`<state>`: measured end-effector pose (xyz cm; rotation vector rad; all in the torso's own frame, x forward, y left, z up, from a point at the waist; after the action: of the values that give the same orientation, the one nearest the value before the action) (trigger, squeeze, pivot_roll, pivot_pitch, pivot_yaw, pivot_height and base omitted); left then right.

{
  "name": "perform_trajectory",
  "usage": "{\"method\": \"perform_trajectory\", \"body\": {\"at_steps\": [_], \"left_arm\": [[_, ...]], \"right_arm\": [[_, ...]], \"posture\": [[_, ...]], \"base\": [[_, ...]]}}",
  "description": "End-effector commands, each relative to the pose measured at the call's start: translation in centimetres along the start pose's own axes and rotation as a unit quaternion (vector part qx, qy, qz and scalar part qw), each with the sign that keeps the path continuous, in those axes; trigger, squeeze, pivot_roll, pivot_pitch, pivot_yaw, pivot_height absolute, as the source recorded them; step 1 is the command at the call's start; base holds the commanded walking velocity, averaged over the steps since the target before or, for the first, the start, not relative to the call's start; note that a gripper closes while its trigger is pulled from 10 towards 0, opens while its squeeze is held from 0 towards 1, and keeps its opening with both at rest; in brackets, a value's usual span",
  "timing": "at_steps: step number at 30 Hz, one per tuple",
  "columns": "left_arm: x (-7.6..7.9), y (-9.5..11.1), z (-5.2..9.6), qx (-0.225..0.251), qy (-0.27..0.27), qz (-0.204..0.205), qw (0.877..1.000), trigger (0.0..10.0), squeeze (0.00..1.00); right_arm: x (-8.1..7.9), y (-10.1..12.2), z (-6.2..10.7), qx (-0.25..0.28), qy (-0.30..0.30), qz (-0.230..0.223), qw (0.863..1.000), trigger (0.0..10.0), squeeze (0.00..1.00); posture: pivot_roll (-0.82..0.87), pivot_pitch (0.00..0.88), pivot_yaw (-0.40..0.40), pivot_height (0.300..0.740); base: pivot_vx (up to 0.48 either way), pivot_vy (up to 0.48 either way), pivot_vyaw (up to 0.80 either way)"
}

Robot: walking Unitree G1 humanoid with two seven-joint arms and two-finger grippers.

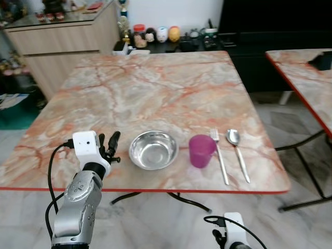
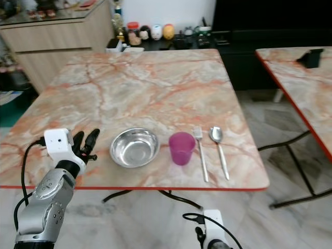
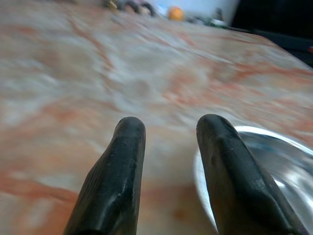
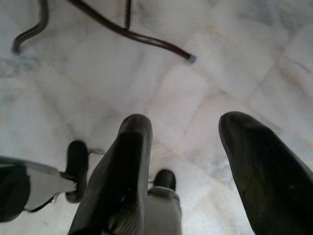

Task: Setting the table

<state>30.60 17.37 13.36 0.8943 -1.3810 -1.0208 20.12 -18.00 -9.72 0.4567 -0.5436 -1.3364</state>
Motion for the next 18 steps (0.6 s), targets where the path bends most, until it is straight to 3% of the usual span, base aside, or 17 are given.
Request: {"method": "perform_trajectory", "body": {"at_steps": [1,6,13,17,18], "left_arm": [[-0.2,-0.4,0.0,-0.021,-0.010,0.006,1.000,10.0,1.00],[0.0,-0.6,-0.6,-0.046,-0.007,-0.005,0.999,10.0,1.00],[-1.4,-1.4,-1.8,-0.094,0.059,0.023,0.994,10.0,1.00],[-1.1,-1.6,-2.1,-0.105,0.056,0.043,0.992,10.0,0.98],[-0.8,-1.5,-2.2,-0.104,0.051,0.044,0.992,10.0,0.00]], "right_arm": [[-0.6,0.5,-0.1,0.005,0.006,-0.003,1.000,10.0,0.00],[-0.6,0.5,-0.1,0.005,0.005,-0.004,1.000,10.0,0.00],[-0.7,0.5,-0.2,0.005,0.002,-0.007,1.000,10.0,0.00],[-0.7,0.5,-0.2,0.004,0.003,-0.008,1.000,10.0,0.00],[-0.7,0.5,-0.2,0.004,0.003,-0.008,1.000,10.0,0.00]], "posture": [[-0.02,0.000,0.033,0.723],[-0.02,0.000,0.036,0.723],[-0.02,0.000,0.042,0.723],[-0.03,0.000,0.045,0.723],[-0.03,0.000,0.045,0.723]], "base": [[0.000,0.000,0.00],[0.000,0.000,0.00],[0.000,0.000,0.00],[0.000,0.000,0.00],[0.000,0.000,0.00]]}}
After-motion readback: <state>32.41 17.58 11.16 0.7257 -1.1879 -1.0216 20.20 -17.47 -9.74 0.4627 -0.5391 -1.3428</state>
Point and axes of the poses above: a point about 5 cm out from each wrist's last joint towards the gripper, its own z axis pointing back from the gripper into the wrist, its own y axis along the axis of the wrist's last joint, x = y × z, the point moved 2 cm from there along -z, pointing out of the wrist towards the gripper, and after that the axes turned 8 degrees about z, right-handed, at the moved point
